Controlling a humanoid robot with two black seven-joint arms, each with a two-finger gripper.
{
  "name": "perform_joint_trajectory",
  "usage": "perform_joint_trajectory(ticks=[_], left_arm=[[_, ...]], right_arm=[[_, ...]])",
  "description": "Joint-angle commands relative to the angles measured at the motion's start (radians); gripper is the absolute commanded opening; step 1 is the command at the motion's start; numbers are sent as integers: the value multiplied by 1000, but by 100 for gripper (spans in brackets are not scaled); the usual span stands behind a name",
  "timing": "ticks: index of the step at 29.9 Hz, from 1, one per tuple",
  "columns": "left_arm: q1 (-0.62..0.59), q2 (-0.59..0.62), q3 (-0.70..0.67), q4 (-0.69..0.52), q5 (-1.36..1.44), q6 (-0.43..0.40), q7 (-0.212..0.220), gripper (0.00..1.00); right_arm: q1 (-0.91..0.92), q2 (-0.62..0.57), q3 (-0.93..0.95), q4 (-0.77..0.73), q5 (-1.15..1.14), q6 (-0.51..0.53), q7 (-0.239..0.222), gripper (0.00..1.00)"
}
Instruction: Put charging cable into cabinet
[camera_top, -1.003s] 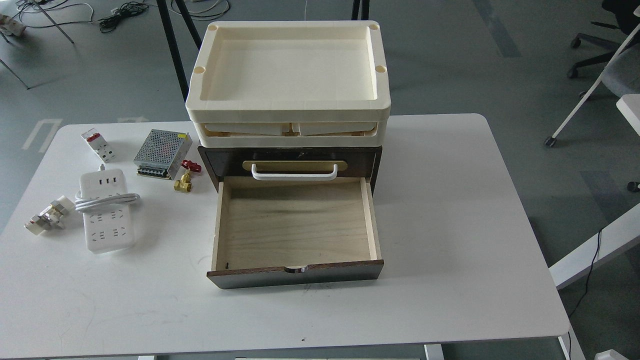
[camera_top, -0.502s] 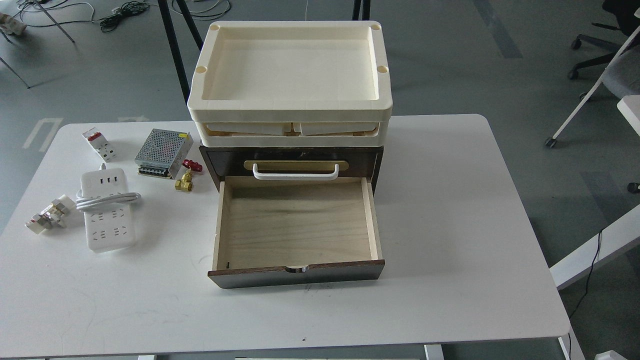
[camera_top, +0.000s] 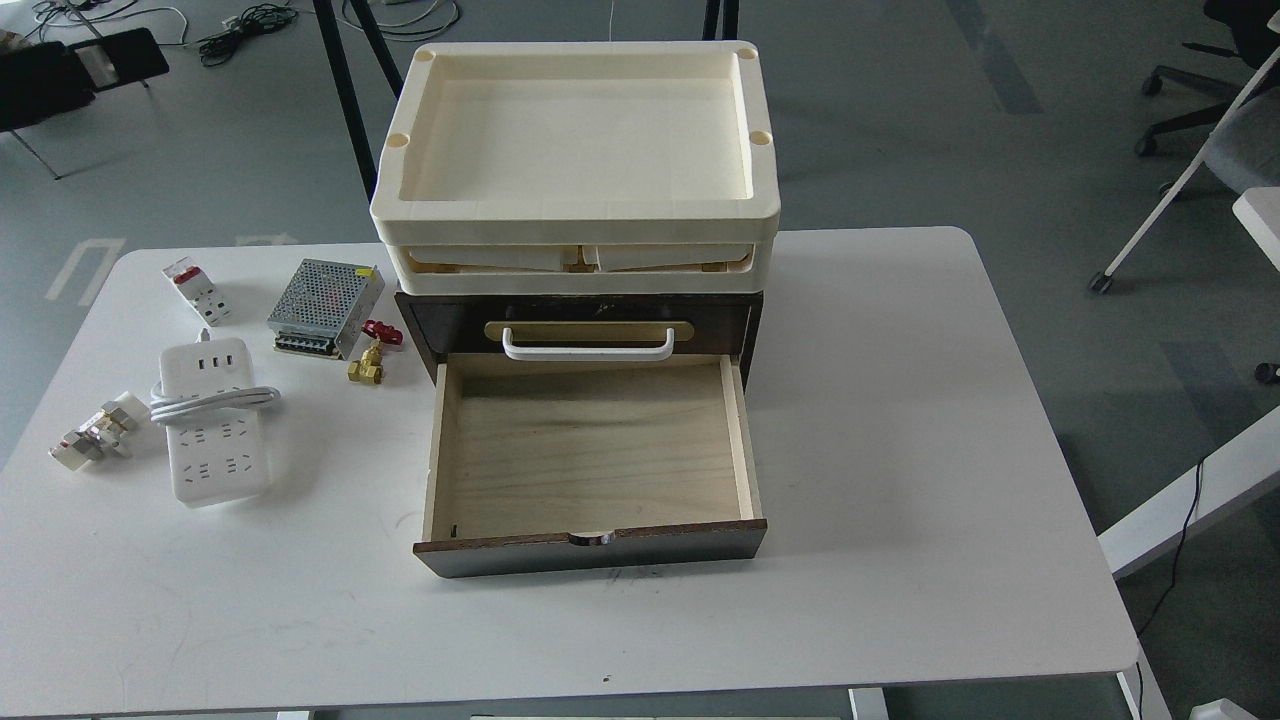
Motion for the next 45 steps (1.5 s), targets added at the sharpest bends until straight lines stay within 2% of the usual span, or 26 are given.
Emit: perform_joint_trajectory(ticks=[1,5,8,14,18,22,27,31,38,45], left_arm=[[5,6,69,-2,326,0,0,100],[1,48,279,-1,556,0,0,98],[-13,63,416,4,568,0,0,97],[-45,-24,461,65,568,0,0,97],[-105,-128,467,168,568,0,0,96],[-182,-219,528,251,568,0,0,96],[-347,-323,727,401,568,0,0,95],[-430,-381,873,524,568,0,0,93],[-467,-483,936,769,568,121,0,93],[-490,-497,991,838,568,176,0,92]], right_arm=[[-14,-1,0,-2,0,0,0,100],[-33,-3,0,-2,0,0,0,100],[-45,-3,0,0,0,0,0,100],[-54,-1,-2,1,-2,0,0,100],[-56,0,-3,1,0,0,0,100],[-57,3,-6,1,-2,0,0,100],[-59,3,-3,3,-2,0,0,100],[-60,2,-3,0,-2,0,0,100],[-83,2,-3,1,-2,0,0,100],[-96,2,-3,3,-2,0,0,100]])
